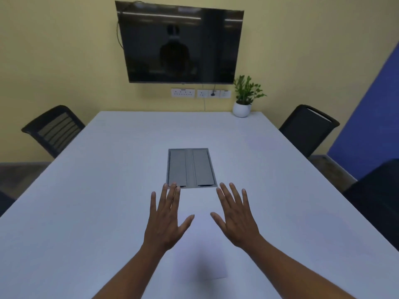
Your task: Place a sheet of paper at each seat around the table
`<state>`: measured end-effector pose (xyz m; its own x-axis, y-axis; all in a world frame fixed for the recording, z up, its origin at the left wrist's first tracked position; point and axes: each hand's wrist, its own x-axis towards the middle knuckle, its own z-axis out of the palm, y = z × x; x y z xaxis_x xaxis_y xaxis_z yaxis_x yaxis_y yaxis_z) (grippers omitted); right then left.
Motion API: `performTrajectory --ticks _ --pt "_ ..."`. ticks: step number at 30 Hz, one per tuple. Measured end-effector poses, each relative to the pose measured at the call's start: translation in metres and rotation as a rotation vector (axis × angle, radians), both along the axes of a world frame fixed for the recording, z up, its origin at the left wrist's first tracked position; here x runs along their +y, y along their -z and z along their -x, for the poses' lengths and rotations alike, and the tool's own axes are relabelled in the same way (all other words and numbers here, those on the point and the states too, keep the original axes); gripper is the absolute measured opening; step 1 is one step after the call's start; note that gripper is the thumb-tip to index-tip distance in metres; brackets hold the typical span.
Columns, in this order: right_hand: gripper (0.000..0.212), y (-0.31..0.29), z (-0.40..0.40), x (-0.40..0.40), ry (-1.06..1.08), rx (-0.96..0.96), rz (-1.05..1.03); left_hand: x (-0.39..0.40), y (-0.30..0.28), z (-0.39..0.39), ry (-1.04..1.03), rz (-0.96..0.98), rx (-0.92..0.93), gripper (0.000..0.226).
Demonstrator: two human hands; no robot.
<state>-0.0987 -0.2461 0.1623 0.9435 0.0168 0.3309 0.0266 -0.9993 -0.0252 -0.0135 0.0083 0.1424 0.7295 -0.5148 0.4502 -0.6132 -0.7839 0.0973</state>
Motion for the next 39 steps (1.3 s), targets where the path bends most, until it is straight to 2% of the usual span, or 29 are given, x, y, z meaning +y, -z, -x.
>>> performTrajectory --ticks 6,10,14,16,20,26,31,39 --pt "0.076 0.001 -0.024 -0.011 0.023 0.021 -0.043 -0.022 0.005 -0.027 0.033 0.019 0.051 0.093" --pt "0.075 0.032 -0.036 -0.018 0.013 0.072 -0.135 -0.026 0.016 -0.034 0.054 0.005 0.092 0.093" --pt "0.068 0.078 -0.036 -0.02 0.031 0.201 -0.3 -0.026 0.054 -0.035 -0.043 -0.008 0.282 0.088" --pt "0.068 0.103 -0.032 -0.021 0.118 0.375 -0.406 -0.025 0.083 -0.033 -0.079 0.001 0.423 0.084" --pt "0.062 0.142 -0.027 -0.025 0.212 0.533 -0.528 -0.017 0.137 -0.03 0.048 -0.096 0.594 0.074" --pt "0.061 0.18 -0.041 -0.035 0.128 0.666 -0.431 0.003 0.191 -0.031 0.183 -0.219 0.644 0.098" --pt "0.09 0.203 -0.071 -0.05 0.113 0.619 -0.426 0.014 0.206 -0.042 0.284 -0.328 0.688 0.121" --pt "0.102 0.217 -0.128 -0.07 0.007 0.677 -0.385 0.017 0.219 -0.063 0.309 -0.33 0.725 0.132"
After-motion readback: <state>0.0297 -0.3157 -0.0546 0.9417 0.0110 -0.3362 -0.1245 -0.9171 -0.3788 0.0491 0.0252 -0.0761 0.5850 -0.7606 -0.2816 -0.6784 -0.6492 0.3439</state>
